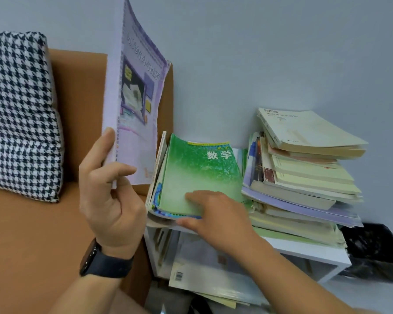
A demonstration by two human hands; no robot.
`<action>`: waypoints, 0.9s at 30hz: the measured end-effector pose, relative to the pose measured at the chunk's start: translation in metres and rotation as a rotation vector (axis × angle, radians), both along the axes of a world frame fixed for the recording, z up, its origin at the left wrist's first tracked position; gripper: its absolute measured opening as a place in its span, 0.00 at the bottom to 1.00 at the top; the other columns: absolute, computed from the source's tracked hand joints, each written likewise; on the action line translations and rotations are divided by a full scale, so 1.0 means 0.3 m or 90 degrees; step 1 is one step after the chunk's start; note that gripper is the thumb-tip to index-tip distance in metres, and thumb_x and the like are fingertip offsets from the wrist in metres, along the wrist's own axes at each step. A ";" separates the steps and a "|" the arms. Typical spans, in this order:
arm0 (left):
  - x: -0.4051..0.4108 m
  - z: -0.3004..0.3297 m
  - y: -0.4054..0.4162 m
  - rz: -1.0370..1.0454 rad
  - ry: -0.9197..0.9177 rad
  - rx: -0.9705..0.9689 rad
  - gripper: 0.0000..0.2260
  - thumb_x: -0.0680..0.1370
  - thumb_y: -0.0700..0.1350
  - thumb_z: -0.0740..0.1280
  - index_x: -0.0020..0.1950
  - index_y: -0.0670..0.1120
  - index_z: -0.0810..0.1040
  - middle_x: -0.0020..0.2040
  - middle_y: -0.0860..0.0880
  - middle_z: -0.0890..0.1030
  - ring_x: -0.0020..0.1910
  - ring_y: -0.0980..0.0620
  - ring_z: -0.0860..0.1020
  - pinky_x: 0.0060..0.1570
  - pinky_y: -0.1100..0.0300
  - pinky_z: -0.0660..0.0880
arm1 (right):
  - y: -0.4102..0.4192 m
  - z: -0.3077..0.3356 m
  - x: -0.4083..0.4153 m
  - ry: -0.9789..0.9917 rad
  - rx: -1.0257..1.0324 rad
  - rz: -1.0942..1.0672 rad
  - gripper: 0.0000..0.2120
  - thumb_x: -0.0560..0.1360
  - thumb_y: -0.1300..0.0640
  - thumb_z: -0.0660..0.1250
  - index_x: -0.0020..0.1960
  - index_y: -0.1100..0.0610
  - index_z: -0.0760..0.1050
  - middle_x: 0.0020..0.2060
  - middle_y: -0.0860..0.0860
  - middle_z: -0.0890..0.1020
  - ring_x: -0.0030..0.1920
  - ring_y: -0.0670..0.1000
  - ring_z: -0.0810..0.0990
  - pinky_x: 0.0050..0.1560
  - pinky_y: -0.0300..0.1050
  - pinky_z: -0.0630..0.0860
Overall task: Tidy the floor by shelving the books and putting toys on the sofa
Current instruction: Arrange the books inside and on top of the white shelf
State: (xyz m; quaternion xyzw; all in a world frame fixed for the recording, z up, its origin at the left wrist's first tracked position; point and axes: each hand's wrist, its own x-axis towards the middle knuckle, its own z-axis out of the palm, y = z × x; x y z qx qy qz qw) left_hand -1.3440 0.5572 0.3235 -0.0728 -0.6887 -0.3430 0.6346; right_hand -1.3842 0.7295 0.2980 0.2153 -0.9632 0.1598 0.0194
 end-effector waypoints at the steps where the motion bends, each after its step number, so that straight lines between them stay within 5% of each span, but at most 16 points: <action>1: -0.005 -0.005 0.007 -0.017 -0.015 0.028 0.12 0.77 0.22 0.55 0.49 0.33 0.75 0.68 0.34 0.73 0.72 0.48 0.72 0.69 0.49 0.70 | 0.026 0.015 -0.014 -0.054 -0.112 -0.035 0.28 0.76 0.32 0.64 0.72 0.42 0.71 0.65 0.42 0.78 0.62 0.48 0.78 0.60 0.49 0.77; 3: -0.010 -0.010 0.005 -0.031 -0.029 0.085 0.13 0.79 0.23 0.55 0.50 0.38 0.74 0.68 0.36 0.74 0.71 0.47 0.73 0.66 0.45 0.72 | 0.063 0.032 -0.038 -0.105 -0.292 -0.073 0.27 0.76 0.34 0.66 0.72 0.41 0.72 0.63 0.40 0.80 0.56 0.42 0.80 0.61 0.48 0.77; 5: -0.009 -0.002 0.008 -0.041 -0.025 0.134 0.14 0.80 0.25 0.56 0.51 0.43 0.71 0.68 0.38 0.75 0.70 0.45 0.74 0.62 0.39 0.73 | 0.069 0.037 -0.040 -0.087 -0.329 -0.047 0.26 0.76 0.38 0.68 0.73 0.41 0.70 0.60 0.37 0.79 0.53 0.39 0.79 0.59 0.46 0.79; 8: -0.007 0.007 0.033 -0.070 -0.031 0.197 0.13 0.81 0.25 0.57 0.51 0.43 0.69 0.68 0.36 0.75 0.71 0.47 0.73 0.66 0.42 0.70 | 0.031 0.039 -0.004 -0.003 -0.345 0.015 0.29 0.78 0.41 0.67 0.76 0.40 0.64 0.65 0.39 0.73 0.61 0.40 0.75 0.63 0.45 0.76; 12: -0.018 0.000 0.060 -0.114 -0.052 0.269 0.09 0.83 0.29 0.57 0.51 0.43 0.67 0.69 0.39 0.74 0.70 0.42 0.73 0.63 0.44 0.69 | -0.024 0.036 0.032 0.122 -0.267 0.123 0.42 0.75 0.38 0.68 0.82 0.41 0.50 0.77 0.40 0.58 0.77 0.42 0.58 0.75 0.39 0.60; 16: -0.050 -0.002 0.091 -0.177 -0.079 0.339 0.17 0.82 0.27 0.57 0.49 0.50 0.67 0.70 0.40 0.74 0.72 0.56 0.71 0.65 0.62 0.68 | -0.042 0.023 0.026 0.141 -0.190 0.105 0.47 0.74 0.40 0.70 0.82 0.41 0.44 0.80 0.43 0.53 0.77 0.48 0.57 0.74 0.43 0.63; 21: -0.062 -0.041 0.114 -0.322 -0.124 0.366 0.15 0.81 0.29 0.58 0.49 0.51 0.69 0.71 0.51 0.73 0.73 0.48 0.70 0.70 0.42 0.69 | -0.047 0.021 -0.037 0.257 -0.148 0.027 0.47 0.68 0.69 0.69 0.82 0.51 0.54 0.77 0.55 0.62 0.72 0.62 0.67 0.70 0.58 0.71; 25: -0.082 -0.107 0.094 -0.416 -0.297 0.379 0.12 0.78 0.34 0.62 0.53 0.51 0.72 0.70 0.55 0.74 0.70 0.46 0.73 0.64 0.33 0.72 | -0.041 0.031 -0.048 0.168 -0.018 -0.005 0.47 0.69 0.66 0.69 0.82 0.48 0.52 0.79 0.53 0.60 0.75 0.62 0.63 0.72 0.58 0.66; 27: -0.088 -0.131 0.083 -0.403 -0.438 0.398 0.15 0.76 0.34 0.64 0.54 0.54 0.73 0.62 0.55 0.78 0.62 0.49 0.78 0.60 0.36 0.75 | -0.040 0.027 -0.041 0.085 0.047 0.007 0.42 0.73 0.63 0.66 0.82 0.48 0.53 0.79 0.51 0.60 0.75 0.59 0.62 0.73 0.53 0.63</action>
